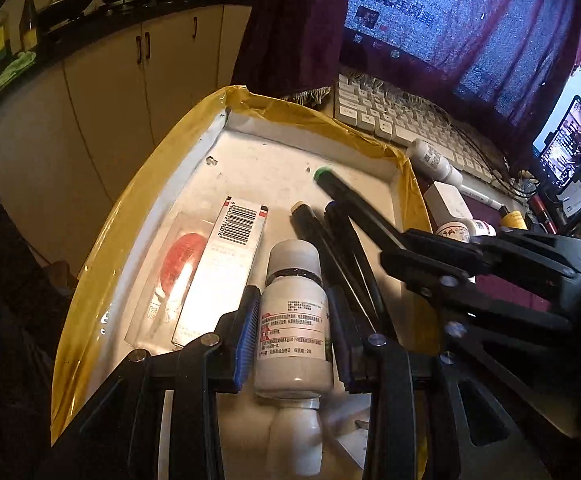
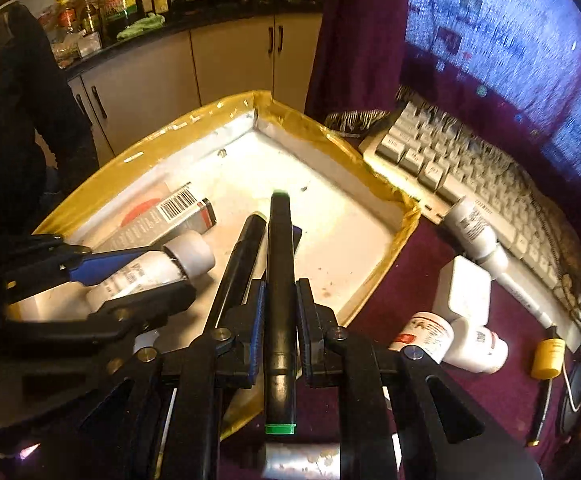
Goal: Organize objects
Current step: 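Open left gripper releasing bottle while right gripper releases marker in tray, then withdraw both grippers from the tray back over the desk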
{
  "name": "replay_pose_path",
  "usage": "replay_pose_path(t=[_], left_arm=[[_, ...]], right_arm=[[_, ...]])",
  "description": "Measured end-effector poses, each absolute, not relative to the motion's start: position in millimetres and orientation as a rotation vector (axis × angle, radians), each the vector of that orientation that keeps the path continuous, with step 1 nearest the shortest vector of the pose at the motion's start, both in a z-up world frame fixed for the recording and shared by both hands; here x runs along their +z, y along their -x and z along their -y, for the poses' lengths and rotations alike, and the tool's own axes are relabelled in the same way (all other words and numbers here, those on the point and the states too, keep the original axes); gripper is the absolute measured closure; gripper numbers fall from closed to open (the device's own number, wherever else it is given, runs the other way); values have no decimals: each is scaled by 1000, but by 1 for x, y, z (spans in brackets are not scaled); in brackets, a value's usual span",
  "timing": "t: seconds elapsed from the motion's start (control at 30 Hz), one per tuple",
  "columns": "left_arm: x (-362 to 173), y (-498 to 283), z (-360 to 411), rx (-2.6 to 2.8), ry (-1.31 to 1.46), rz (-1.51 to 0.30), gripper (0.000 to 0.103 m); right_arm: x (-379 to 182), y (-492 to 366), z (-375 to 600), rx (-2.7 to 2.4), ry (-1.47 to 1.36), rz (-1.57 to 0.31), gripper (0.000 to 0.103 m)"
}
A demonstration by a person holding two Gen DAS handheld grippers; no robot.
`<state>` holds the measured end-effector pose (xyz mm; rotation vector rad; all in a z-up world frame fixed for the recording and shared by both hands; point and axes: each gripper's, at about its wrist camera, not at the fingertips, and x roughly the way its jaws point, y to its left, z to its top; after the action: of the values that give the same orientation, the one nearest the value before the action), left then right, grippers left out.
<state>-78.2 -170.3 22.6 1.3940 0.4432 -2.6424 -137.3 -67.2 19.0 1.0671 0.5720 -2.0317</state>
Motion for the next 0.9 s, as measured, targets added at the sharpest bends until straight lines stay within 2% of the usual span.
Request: replay_pose_path(t=[0.43, 0.53, 0.6, 0.67, 0.8, 0.9], left_arm=[[24, 76, 166, -2654, -1375, -389, 73], [24, 73, 166, -2665, -1355, -404, 67], [25, 70, 169, -2671, -1331, -430, 54], [28, 67, 171, -2683, -1309, -453, 46], [36, 58, 167, -2712, -1263, -452, 39], [44, 52, 158, -2760, -1225, -457, 39]], right_arm=[[13, 143, 65, -2011, -1110, -543, 90], [21, 139, 59, -2033, -1086, -522, 87], [27, 138, 51, -2060, -1070, -500, 81], [35, 136, 39, -2080, -1046, -460, 69], [50, 125, 7, -2119, -970, -377, 55], [56, 115, -27, -2124, -938, -281, 46]])
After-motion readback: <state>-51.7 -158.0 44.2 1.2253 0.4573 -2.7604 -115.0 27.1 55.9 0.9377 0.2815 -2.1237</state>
